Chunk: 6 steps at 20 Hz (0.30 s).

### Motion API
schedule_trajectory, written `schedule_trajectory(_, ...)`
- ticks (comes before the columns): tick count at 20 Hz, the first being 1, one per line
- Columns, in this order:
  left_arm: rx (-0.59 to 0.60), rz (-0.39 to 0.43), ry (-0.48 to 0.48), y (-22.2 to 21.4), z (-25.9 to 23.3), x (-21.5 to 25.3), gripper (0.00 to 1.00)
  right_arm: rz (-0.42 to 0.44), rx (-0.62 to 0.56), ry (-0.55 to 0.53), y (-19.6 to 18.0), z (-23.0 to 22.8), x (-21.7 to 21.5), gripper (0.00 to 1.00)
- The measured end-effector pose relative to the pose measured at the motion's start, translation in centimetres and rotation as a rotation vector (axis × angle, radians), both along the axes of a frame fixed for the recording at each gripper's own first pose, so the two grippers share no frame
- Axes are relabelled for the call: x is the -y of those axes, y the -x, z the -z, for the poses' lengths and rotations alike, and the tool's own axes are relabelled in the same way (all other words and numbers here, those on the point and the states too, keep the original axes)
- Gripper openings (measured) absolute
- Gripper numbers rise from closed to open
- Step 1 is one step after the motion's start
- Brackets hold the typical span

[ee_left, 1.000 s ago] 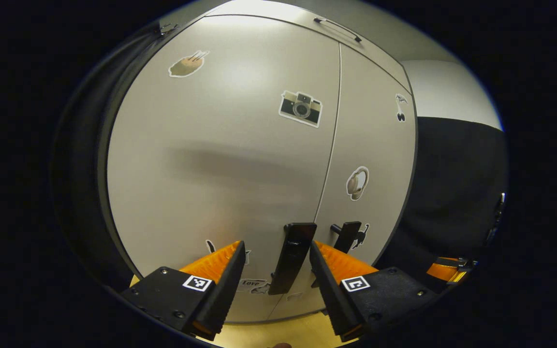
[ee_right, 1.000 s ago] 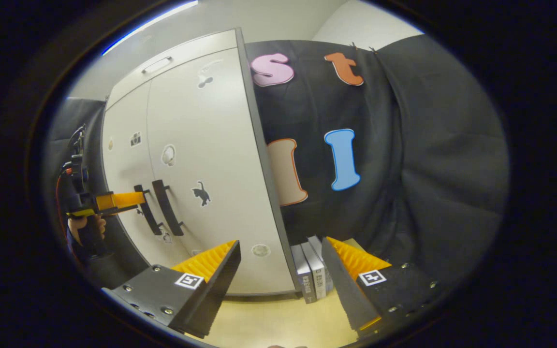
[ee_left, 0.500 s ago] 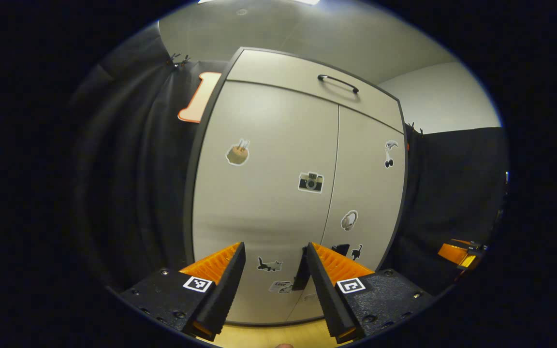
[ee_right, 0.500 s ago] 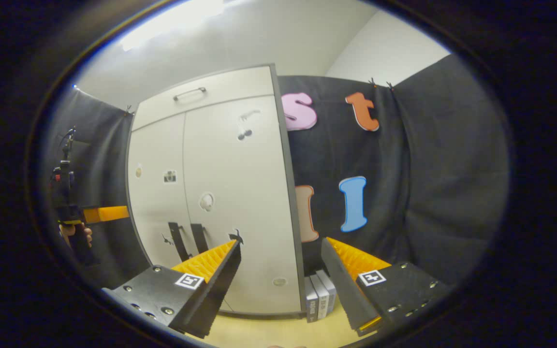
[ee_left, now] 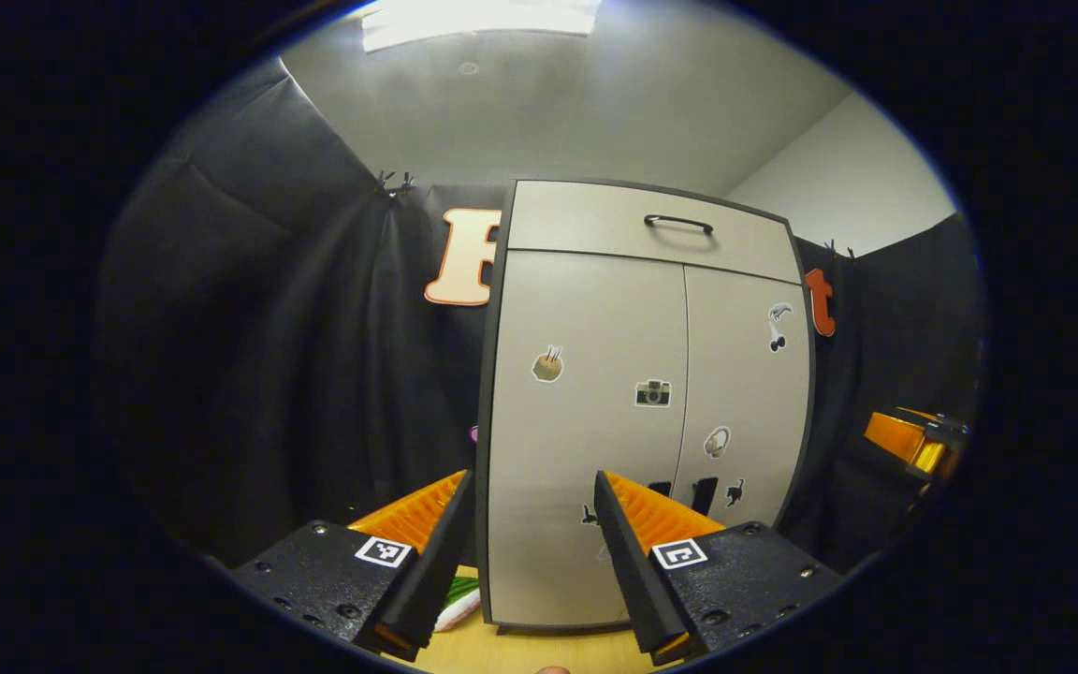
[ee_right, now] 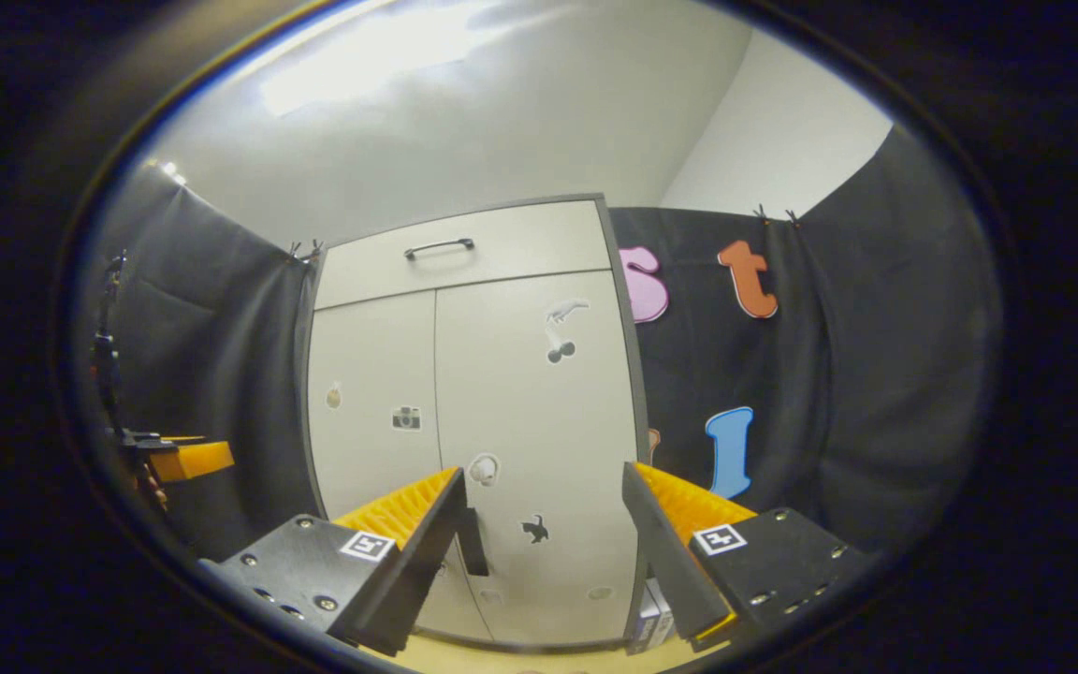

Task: Grab one shoe with the right hand and put it into the shoe cabinet, grab the other shoe with the left hand and put it into the shoe cabinet; then close the right door with the right hand and the left door with the left hand.

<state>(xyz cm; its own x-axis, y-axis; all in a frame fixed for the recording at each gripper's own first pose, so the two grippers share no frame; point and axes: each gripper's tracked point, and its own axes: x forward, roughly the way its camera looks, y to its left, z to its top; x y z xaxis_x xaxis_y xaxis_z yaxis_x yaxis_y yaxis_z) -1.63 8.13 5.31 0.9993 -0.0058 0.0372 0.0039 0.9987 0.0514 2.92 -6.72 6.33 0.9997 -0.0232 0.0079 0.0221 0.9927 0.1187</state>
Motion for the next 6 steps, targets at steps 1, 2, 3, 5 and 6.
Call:
schedule_trajectory(1,-0.003,-0.01,-0.001,0.3,0.1,-0.4,0.78,-0.01,-0.005,0.001,-0.1,0.2,-0.6,1.0)
schedule_trajectory(2,-0.003,-0.017,0.001,1.3,-0.2,-1.1,0.78,-0.021,-0.008,-0.002,-0.2,0.4,-1.1,1.0)
schedule_trajectory(3,0.001,-0.022,0.003,1.4,-0.4,-1.4,0.78,-0.026,-0.01,-0.002,-0.3,0.5,-1.4,1.0)
schedule_trajectory(5,-0.001,-0.034,0.006,1.7,-0.5,-1.9,0.78,-0.026,-0.008,0.009,-0.3,0.6,-1.7,1.0)
schedule_trajectory(6,0.002,-0.039,0.005,1.8,-0.6,-2.2,0.78,-0.026,-0.007,0.015,-0.3,0.6,-1.8,1.0)
